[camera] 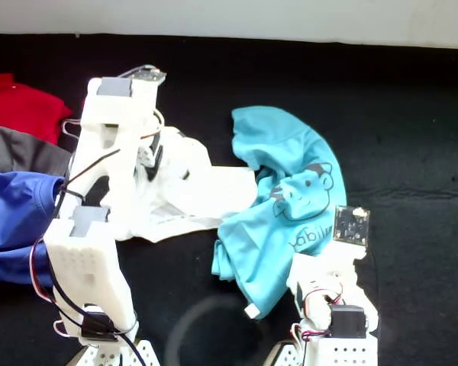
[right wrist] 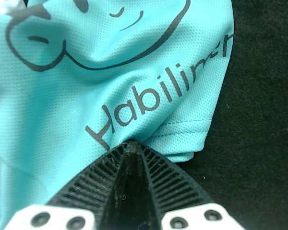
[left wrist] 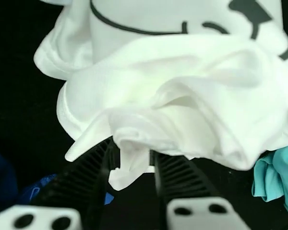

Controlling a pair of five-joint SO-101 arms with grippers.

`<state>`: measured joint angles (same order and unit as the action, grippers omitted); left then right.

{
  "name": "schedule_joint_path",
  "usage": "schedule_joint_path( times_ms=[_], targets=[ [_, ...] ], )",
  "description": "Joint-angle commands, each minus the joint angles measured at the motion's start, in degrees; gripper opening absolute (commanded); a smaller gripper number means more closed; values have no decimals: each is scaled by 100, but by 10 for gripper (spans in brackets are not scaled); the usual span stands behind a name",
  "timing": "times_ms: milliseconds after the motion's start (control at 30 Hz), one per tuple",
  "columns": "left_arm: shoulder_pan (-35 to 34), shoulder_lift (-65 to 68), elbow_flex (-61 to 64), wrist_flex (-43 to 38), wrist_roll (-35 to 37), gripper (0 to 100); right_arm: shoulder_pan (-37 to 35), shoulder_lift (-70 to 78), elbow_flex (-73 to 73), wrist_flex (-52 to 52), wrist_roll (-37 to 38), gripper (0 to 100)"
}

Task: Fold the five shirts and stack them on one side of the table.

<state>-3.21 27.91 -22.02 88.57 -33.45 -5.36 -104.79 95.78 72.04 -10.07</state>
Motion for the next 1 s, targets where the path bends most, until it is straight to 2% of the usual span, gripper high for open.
schedule_joint_path(
  times_ms=[0, 300, 433, 533, 633, 967],
  targets=[
    [40, 110, -31, -79, 18, 12, 57, -22, 725, -92, 0, 7],
    [-532, -541, -338, -44, 44, 6, 57, -22, 725, -92, 0, 7],
    [-567, -620, -312, -35, 44, 18, 57, -22, 725, -92, 0, 7],
    [-567, -620, -303, -62, 132, 108, 57, -22, 725, -92, 0, 7],
    [-620, -611, -312, -264, 695, 196, 57, -22, 725, -92, 0, 7],
    [-778, 602, -470, -527, 738, 202, 57, -22, 725, -92, 0, 7]
  ],
)
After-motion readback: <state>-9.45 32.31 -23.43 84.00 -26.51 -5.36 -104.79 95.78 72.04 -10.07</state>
